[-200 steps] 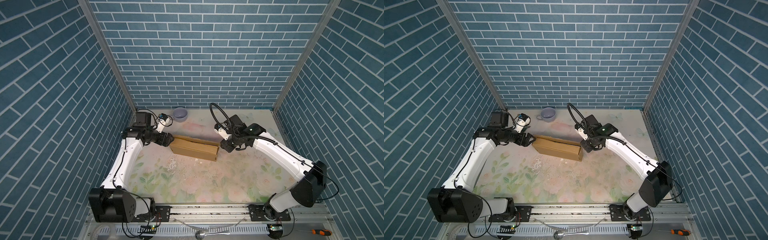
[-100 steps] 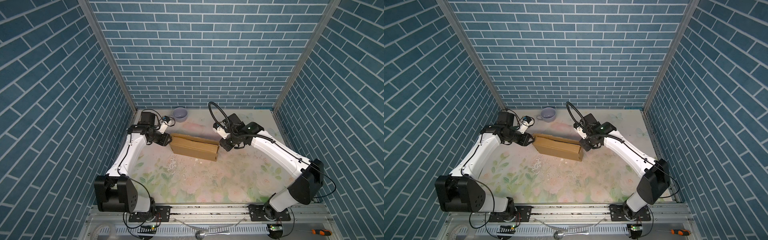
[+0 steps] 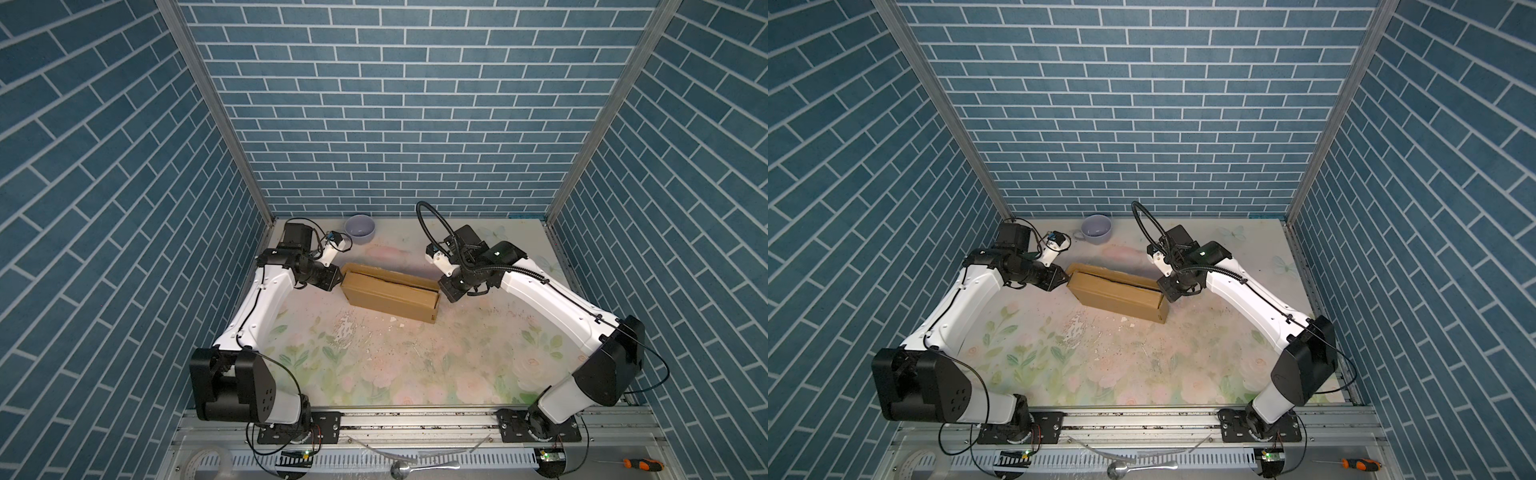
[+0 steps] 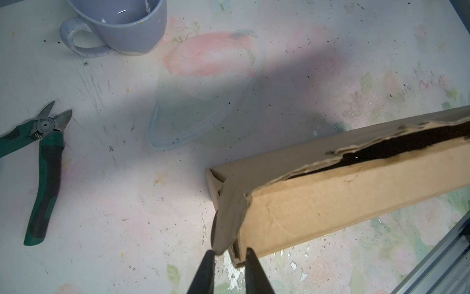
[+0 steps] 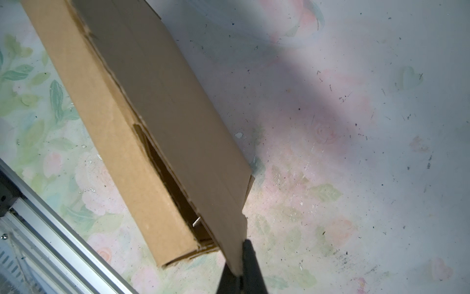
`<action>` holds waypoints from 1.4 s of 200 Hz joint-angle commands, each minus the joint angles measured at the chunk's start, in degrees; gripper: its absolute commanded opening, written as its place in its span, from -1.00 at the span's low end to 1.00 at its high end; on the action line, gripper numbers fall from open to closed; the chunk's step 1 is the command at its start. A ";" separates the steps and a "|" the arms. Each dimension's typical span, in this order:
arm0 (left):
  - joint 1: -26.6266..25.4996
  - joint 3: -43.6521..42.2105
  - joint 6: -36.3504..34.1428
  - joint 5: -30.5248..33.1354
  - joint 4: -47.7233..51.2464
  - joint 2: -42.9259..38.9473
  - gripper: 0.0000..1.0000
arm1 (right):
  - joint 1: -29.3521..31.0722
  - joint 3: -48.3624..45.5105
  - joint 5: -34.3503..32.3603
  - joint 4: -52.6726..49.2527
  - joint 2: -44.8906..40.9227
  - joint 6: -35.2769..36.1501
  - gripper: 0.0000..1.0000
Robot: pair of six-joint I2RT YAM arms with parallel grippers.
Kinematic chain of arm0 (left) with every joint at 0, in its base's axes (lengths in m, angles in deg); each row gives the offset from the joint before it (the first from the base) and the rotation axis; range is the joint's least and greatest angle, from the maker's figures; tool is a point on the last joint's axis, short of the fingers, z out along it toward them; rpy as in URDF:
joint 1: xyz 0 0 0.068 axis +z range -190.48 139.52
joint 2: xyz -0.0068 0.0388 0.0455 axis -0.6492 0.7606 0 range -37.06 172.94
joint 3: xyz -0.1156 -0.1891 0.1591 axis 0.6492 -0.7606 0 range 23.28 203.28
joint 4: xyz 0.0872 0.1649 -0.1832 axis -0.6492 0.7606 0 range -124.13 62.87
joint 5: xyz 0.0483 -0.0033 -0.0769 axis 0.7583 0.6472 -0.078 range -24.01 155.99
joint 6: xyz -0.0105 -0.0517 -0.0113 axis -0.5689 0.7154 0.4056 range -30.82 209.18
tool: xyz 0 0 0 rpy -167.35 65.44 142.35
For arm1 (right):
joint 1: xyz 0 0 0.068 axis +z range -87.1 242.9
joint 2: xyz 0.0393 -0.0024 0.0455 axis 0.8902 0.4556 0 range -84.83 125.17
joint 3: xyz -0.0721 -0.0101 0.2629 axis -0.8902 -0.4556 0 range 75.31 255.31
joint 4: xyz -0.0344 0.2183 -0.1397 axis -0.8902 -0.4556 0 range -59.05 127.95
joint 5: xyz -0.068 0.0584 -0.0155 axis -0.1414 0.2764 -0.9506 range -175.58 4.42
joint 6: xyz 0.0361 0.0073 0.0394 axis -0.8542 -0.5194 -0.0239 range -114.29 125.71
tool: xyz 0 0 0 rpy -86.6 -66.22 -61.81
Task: Fold the paper box
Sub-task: 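Pinch the box's end flaps with both grippers and pull the walls upright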
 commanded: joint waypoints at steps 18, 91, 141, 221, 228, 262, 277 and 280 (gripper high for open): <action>-0.38 1.10 0.68 -0.53 -0.53 -0.76 -0.54 | 0.21 3.27 1.26 -2.48 0.65 -1.61 -0.99; -0.38 -0.97 3.73 -5.43 -2.88 -2.84 -0.70 | 0.04 8.13 -3.83 -4.56 4.43 -5.13 -1.00; -0.38 0.30 4.25 -2.11 -1.72 -5.41 -0.53 | -1.07 7.31 -2.86 -2.92 5.50 -3.19 -1.00; -0.84 6.38 6.50 -1.49 2.85 -9.29 -0.15 | -2.95 8.72 -1.17 -4.67 7.18 -0.96 -1.00; -2.16 6.94 6.02 -1.24 3.96 -9.79 -0.15 | -3.20 9.05 -1.15 -4.84 7.39 -0.63 -1.00; -20.64 1.51 6.11 0.25 -2.08 -11.38 -0.16 | -3.92 9.98 -0.42 -5.22 7.76 -0.35 -1.00; -29.60 -3.52 7.06 3.32 -9.67 -10.71 -0.17 | -3.93 10.06 -0.41 -5.22 7.96 -0.48 -1.00; -31.17 -4.29 7.07 4.33 -11.08 -10.45 -0.18 | -3.93 10.12 -0.43 -5.29 8.02 -0.53 -1.00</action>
